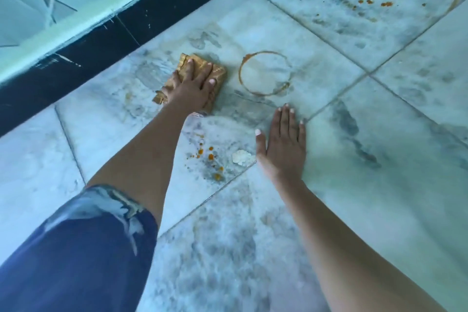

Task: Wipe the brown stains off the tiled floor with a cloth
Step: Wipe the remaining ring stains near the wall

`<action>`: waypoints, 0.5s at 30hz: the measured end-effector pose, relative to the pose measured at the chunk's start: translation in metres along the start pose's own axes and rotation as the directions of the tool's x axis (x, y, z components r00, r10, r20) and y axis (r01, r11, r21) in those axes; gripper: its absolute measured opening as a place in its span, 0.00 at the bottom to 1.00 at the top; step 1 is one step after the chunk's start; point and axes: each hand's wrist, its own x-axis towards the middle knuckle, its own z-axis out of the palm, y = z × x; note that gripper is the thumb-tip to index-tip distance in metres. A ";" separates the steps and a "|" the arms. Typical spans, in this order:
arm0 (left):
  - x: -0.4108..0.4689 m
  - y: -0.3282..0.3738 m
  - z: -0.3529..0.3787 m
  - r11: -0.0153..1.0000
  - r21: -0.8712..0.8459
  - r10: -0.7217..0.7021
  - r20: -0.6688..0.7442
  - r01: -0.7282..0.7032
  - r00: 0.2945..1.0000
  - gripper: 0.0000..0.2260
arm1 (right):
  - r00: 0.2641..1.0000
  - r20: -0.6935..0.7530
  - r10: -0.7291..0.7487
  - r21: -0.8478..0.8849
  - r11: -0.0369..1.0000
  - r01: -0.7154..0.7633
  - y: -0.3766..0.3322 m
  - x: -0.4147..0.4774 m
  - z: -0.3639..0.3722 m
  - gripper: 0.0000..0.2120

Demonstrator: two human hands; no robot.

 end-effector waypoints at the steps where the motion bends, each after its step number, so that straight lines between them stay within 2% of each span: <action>1: 0.007 0.009 -0.001 1.000 -0.019 -0.009 -0.007 0.009 1.000 0.22 | 1.000 -0.003 0.008 -0.017 1.000 -0.008 -0.001 0.002 0.003 0.33; 5: -0.020 0.044 0.021 0.986 0.061 0.158 -0.011 -0.157 0.987 0.24 | 0.998 -0.057 0.008 -0.047 0.999 -0.011 0.001 0.005 0.005 0.32; 7: -0.043 0.043 0.030 0.953 0.132 0.274 0.015 -0.274 0.961 0.25 | 0.999 -0.041 0.010 -0.053 0.999 -0.012 -0.001 0.002 0.005 0.32; 9: -0.040 0.030 0.026 0.937 0.151 0.315 0.023 -0.315 0.949 0.23 | 1.000 -0.031 0.005 -0.063 0.998 -0.007 -0.001 0.003 0.003 0.32; 11: -0.022 0.014 0.013 0.959 0.114 0.261 0.012 -0.261 0.965 0.22 | 1.000 -0.021 0.010 -0.071 0.997 -0.012 0.000 0.004 0.001 0.32; 15: 0.009 -0.046 -0.009 0.997 -0.046 -0.060 -0.017 0.059 0.998 0.22 | 1.000 -0.021 0.013 -0.076 0.997 -0.014 -0.002 0.004 0.000 0.33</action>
